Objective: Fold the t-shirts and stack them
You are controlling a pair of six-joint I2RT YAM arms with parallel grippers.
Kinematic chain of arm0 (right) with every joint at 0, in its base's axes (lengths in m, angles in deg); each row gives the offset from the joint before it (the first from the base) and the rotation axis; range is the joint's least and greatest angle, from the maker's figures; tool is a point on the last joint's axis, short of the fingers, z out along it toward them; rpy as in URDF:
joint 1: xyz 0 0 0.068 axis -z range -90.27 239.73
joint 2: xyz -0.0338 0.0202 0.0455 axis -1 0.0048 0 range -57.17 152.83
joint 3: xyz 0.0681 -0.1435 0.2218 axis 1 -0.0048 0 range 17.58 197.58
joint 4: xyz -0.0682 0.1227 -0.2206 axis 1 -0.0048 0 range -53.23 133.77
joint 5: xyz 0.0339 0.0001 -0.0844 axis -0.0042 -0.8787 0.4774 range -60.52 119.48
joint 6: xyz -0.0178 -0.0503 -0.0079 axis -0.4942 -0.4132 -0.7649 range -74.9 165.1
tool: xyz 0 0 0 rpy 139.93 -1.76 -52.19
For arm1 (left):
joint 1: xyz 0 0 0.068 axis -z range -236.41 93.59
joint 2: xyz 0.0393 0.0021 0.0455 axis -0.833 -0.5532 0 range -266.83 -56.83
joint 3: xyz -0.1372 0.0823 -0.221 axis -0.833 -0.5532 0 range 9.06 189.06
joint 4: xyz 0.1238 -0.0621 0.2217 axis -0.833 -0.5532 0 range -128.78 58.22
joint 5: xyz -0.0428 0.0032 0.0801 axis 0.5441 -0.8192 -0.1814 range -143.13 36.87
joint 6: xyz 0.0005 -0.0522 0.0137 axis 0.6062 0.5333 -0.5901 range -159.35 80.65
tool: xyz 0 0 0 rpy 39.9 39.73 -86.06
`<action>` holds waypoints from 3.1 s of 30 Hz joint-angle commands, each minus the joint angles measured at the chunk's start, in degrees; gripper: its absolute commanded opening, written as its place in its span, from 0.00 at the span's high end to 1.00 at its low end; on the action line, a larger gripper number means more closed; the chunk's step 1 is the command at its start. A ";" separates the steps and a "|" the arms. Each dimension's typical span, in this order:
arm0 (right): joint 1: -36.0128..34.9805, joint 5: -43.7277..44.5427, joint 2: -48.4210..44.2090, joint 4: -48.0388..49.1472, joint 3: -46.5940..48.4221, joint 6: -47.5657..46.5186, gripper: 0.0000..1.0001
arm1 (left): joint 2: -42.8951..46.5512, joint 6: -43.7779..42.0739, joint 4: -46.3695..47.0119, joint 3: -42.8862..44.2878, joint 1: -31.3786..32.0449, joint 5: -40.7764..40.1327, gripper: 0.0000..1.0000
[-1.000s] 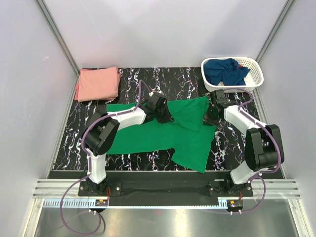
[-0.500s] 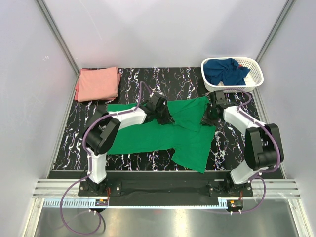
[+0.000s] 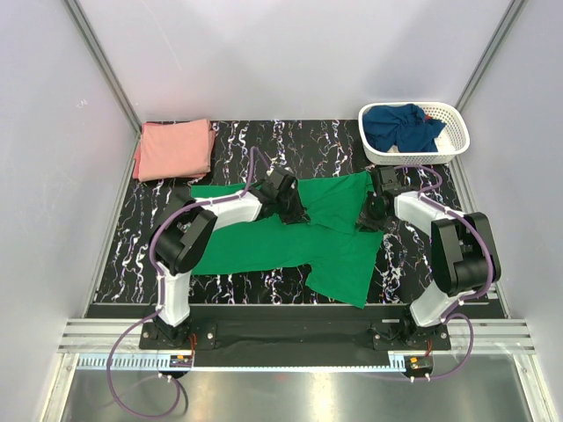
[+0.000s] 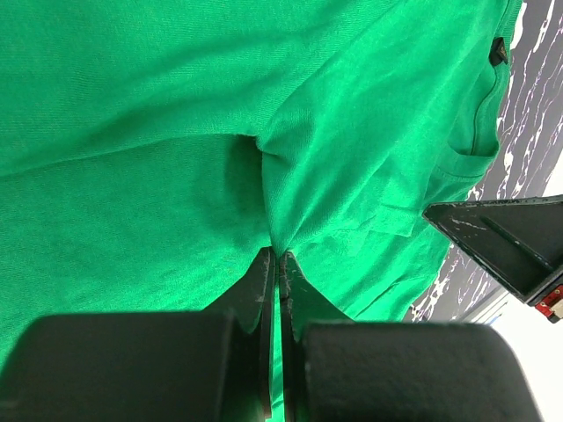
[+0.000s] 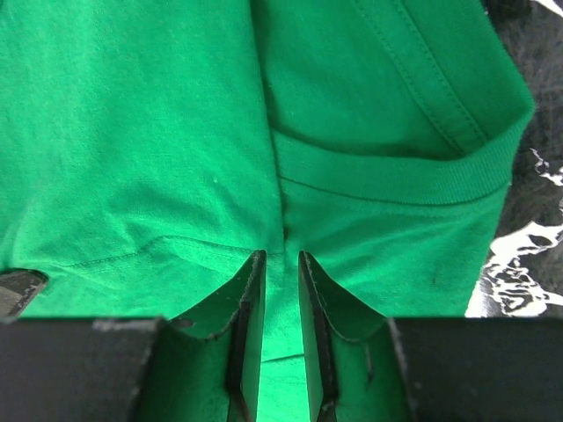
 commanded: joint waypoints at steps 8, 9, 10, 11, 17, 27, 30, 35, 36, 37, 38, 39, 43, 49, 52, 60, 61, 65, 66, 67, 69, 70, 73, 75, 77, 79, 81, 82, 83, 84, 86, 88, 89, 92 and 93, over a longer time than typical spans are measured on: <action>-0.73 -2.14 0.77 2.58 -0.03 1.70 0.71 | -0.80 -0.12 2.50 -0.07 -0.16 1.57 1.00; -0.82 -2.14 1.04 2.49 0.15 1.70 0.72 | -0.81 -0.12 2.58 -0.16 -0.25 1.57 1.00; -0.91 -2.06 1.30 2.40 0.32 1.79 0.72 | -0.89 0.14 2.76 -0.16 -0.25 1.66 1.00; -0.91 -1.88 1.56 2.05 0.50 1.79 0.72 | -0.89 0.14 2.85 -0.16 -0.25 1.74 1.00; -1.17 -1.44 2.97 2.40 0.50 2.06 0.74 | -0.81 0.32 2.94 -0.07 -0.25 1.66 1.00; -1.26 1.46 0.25 -0.41 2.25 1.09 0.92 | -0.45 -0.12 1.97 0.45 -0.25 0.78 1.00; -1.17 1.29 0.60 -0.59 2.69 1.09 0.87 | -0.45 -0.21 1.97 0.46 -0.25 0.87 1.00; -1.26 0.76 0.95 -0.41 3.05 1.00 0.94 | -0.54 0.05 2.06 0.28 -0.25 0.87 1.00; -1.17 0.67 0.95 -0.41 3.14 0.91 0.95 | -0.45 0.14 2.15 0.28 -0.25 0.69 1.00; -1.17 0.50 0.86 -0.41 3.22 1.00 0.95 | -0.45 0.14 2.23 0.19 -0.25 0.78 1.00; -1.17 0.49 0.78 -0.33 3.31 1.00 0.93 | -0.54 0.23 2.32 0.28 -0.25 0.78 1.00; -1.17 0.41 0.78 -0.41 3.49 0.91 0.92 | -0.54 0.23 2.23 0.37 -0.25 0.95 1.00; -1.17 -0.03 1.04 -0.59 3.75 1.00 0.87 | -0.63 0.40 2.32 0.54 -0.25 1.04 1.00; -1.17 -0.56 1.39 -0.24 3.49 1.18 0.80 | -0.72 0.49 2.32 0.54 -0.25 1.04 1.00; -1.17 -0.91 1.22 -0.15 3.49 1.18 0.82 | -0.81 0.49 2.50 0.63 -0.25 1.13 1.00; -1.17 -1.70 1.74 0.20 3.84 1.53 0.86 | -0.89 0.58 2.50 0.54 -0.16 1.31 1.00; -1.26 -1.88 1.74 0.20 3.93 1.53 0.86 | -0.89 0.49 2.50 0.63 -0.16 1.31 1.00; -1.17 -2.32 1.57 0.03 4.19 1.62 0.83 | -1.07 0.49 2.41 0.72 -0.16 1.31 1.00; -1.26 -2.49 1.57 0.20 4.28 1.62 0.82 | -1.16 0.41 2.41 0.72 -0.16 1.31 1.00; -1.26 -2.67 1.74 0.29 4.19 1.70 0.81 | -1.24 0.58 2.41 0.89 -0.16 1.31 1.00; -1.35 -2.93 2.18 0.20 4.19 1.79 0.80 | -1.51 0.58 2.41 0.98 -0.16 1.48 1.00; -1.26 -3.20 2.36 0.38 4.19 1.79 0.80 | -1.68 0.58 2.41 1.16 -0.16 1.57 1.00; -1.35 -3.11 2.53 0.47 4.10 1.79 0.80 | -1.69 0.58 2.41 1.16 -0.07 1.57 1.00; -1.35 -3.20 2.62 0.47 4.28 1.88 0.80 | -1.68 0.40 2.23 1.16 -0.07 1.48 1.00; -1.44 -3.20 2.80 0.47 4.54 1.88 0.80 | -1.68 0.40 2.15 1.25 -0.07 1.39 1.00; -1.35 -3.55 2.97 0.38 4.72 2.06 0.81 | -1.86 0.32 2.15 1.33 -0.07 1.31 1.00; -1.52 -3.64 3.06 0.12 4.89 2.23 0.80 | -1.95 0.49 2.15 1.33 -0.07 1.48 1.00; -1.52 -3.46 3.24 -0.06 4.98 2.06 0.80 | -1.95 0.49 2.15 1.42 -0.07 1.39 1.00; -1.52 -3.29 3.15 -0.24 5.16 2.14 0.80 | -1.95 0.41 2.15 1.34 -0.07 1.48 1.00; -1.70 -2.85 3.24 -0.41 5.24 2.06 0.80 | -1.95 0.49 2.15 1.33 -0.07 1.48 1.00; -1.61 -2.85 3.32 -0.50 5.25 1.88 0.81 | -1.95 0.58 2.23 1.51 -0.07 1.39 1.00; -1.61 -2.93 3.41 -0.41 5.25 1.88 0.84 | -1.95 0.58 2.23 1.60 -0.07 1.39 1.00; -1.61 -2.93 3.50 -0.33 5.25 1.97 0.86 | -1.95 0.58 2.23 1.60 -0.07 1.57 1.00; -1.61 -2.76 3.24 -0.50 5.33 1.53 0.98 | -1.86 0.58 2.15 1.69 -0.07 1.57 1.00; -1.61 -2.58 3.32 -0.76 5.33 1.18 1.00 | -1.77 0.58 1.97 1.77 -0.07 1.40 1.00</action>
